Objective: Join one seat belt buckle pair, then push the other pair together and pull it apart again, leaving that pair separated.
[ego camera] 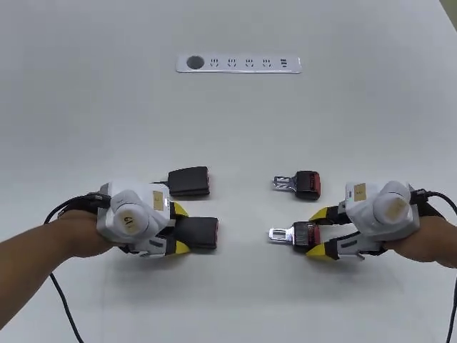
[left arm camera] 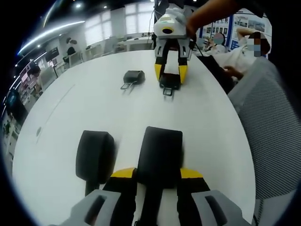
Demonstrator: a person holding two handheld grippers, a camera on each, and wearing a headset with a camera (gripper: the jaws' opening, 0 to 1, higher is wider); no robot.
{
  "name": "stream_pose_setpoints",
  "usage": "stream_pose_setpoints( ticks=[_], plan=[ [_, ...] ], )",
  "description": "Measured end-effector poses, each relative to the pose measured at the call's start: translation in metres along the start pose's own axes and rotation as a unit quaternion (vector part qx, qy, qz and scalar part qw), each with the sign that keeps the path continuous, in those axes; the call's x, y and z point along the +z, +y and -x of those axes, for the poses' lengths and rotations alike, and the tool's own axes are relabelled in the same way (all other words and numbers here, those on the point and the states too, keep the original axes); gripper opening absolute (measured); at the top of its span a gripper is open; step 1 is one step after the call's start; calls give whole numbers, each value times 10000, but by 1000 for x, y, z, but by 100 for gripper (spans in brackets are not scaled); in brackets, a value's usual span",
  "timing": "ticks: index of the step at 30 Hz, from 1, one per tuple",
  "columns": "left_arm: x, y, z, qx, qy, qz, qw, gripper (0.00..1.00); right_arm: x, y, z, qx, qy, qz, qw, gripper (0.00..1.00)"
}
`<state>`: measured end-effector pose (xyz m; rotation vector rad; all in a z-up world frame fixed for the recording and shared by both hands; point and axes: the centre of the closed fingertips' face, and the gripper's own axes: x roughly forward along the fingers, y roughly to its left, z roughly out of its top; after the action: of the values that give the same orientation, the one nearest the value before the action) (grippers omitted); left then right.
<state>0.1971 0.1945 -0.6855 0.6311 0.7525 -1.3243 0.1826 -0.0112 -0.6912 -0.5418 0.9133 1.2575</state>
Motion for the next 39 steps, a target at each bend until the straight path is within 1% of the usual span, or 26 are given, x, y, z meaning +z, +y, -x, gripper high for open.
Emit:
stream_pose_setpoints(
  ticks=[3,5,15,21,27,32,35,39],
  plan=[
    [-1,-1,-2,12,48,36,10000,34,0,-2,-1,1,125,66,9999,33],
    [-1,-1,-2,22,66,84,9999,34,2,-1,-3,-2,149,32,9999,33],
    [-1,-1,-6,141,88,245,9996,34,10,0,-10,29,220,144,9997,33],
    [0,-2,-7,127,163,213,9996,34,20,1,-16,86,143,226,9996,33],
    [1,-3,-7,131,174,233,9995,34,31,3,-24,140,41,279,9995,33],
    [3,-4,-8,138,185,243,9994,34,36,1,-28,147,-43,281,9995,33],
    [6,-6,-7,137,182,244,9994,34,45,3,-34,124,-163,273,9994,33],
    [5,-5,-8,139,201,261,9994,34,56,8,-41,110,-244,280,9992,33]
  ],
)
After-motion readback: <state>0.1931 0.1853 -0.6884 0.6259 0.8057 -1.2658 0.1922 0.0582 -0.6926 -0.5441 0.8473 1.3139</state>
